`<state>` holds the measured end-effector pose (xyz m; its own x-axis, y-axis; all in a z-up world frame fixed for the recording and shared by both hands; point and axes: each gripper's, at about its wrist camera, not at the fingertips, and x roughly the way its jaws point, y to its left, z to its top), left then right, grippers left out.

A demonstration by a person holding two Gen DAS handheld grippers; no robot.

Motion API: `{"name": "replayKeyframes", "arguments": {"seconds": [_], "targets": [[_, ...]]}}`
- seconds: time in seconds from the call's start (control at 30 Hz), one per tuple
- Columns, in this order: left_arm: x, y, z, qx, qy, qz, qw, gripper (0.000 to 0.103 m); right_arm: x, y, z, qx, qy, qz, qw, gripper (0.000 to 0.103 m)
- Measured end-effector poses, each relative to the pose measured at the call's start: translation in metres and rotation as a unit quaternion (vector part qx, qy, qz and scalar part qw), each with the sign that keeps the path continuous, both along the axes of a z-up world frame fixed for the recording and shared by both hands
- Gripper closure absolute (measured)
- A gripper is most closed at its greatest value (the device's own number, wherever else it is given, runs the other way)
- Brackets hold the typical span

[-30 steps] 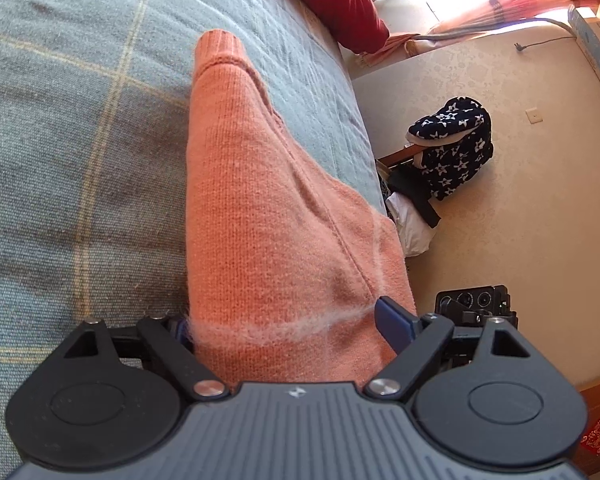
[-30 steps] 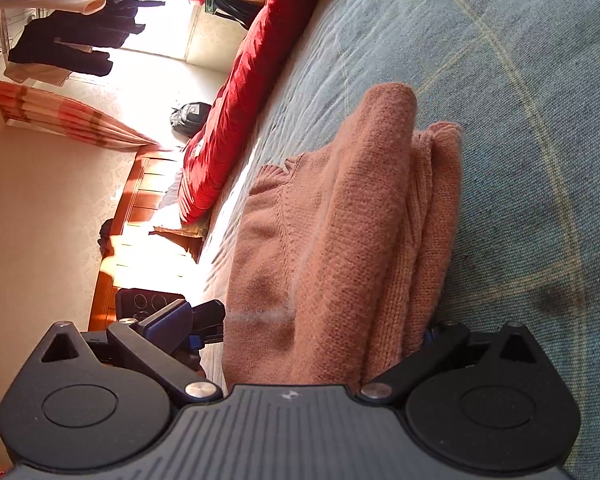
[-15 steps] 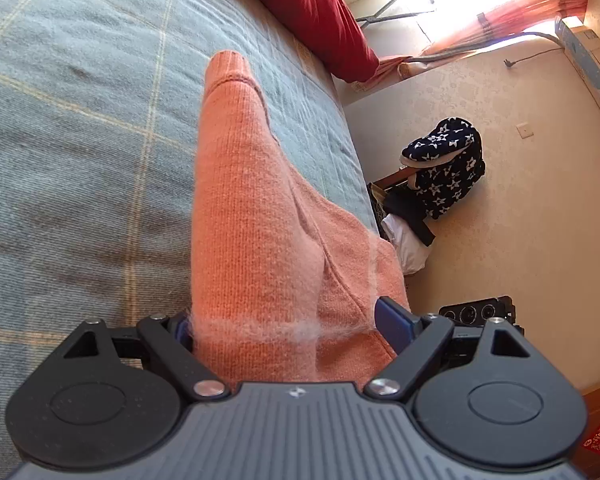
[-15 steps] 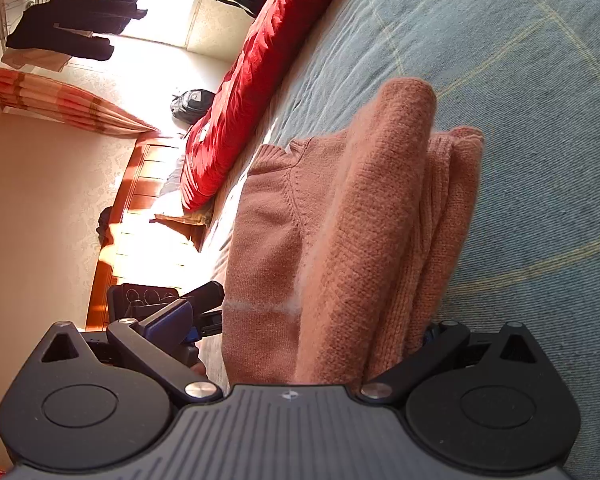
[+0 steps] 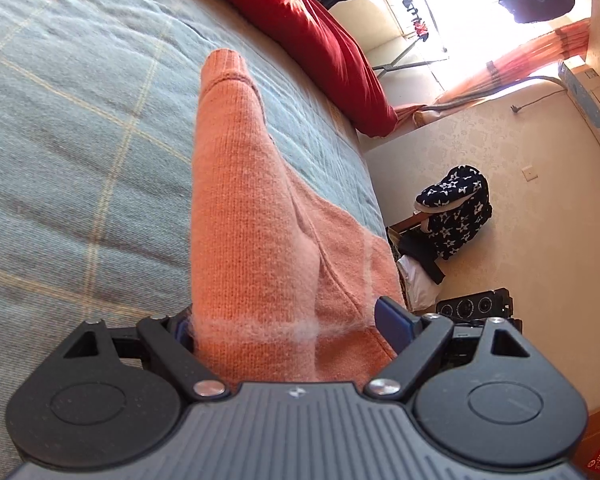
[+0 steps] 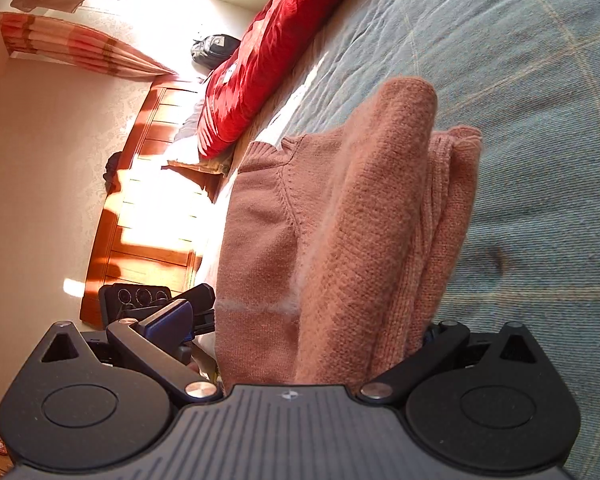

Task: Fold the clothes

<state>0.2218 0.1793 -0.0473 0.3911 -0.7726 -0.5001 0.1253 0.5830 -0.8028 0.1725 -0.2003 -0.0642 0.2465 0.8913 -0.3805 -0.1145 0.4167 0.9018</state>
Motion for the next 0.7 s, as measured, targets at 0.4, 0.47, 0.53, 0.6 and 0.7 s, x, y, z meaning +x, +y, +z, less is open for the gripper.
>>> {"name": "replayKeyframes", "arguments": {"seconds": [0.4,0.47,0.53,0.6,0.7], "targets": [[-0.025,0.091,0.001,0.003,-0.010,0.067,0.9977,0.017,0.023,0.113,0.010,0.003,-0.004,0.062,0.998,0.000],[-0.027,0.107,0.001,0.005,-0.012,0.076,0.9970,0.017,0.026,0.132,0.011,0.004,-0.005,0.072,0.997,0.000],[-0.029,0.126,0.001,0.006,-0.012,0.085,0.9963,0.017,0.031,0.151,0.011,0.007,-0.004,0.080,0.997,0.000],[-0.030,0.145,0.001,0.007,-0.013,0.096,0.9953,0.017,0.035,0.170,0.010,0.010,-0.003,0.089,0.996,0.000],[-0.032,0.175,0.002,0.008,-0.014,0.112,0.9936,0.017,0.042,0.198,0.007,0.013,-0.003,0.102,0.995,0.000]]}}
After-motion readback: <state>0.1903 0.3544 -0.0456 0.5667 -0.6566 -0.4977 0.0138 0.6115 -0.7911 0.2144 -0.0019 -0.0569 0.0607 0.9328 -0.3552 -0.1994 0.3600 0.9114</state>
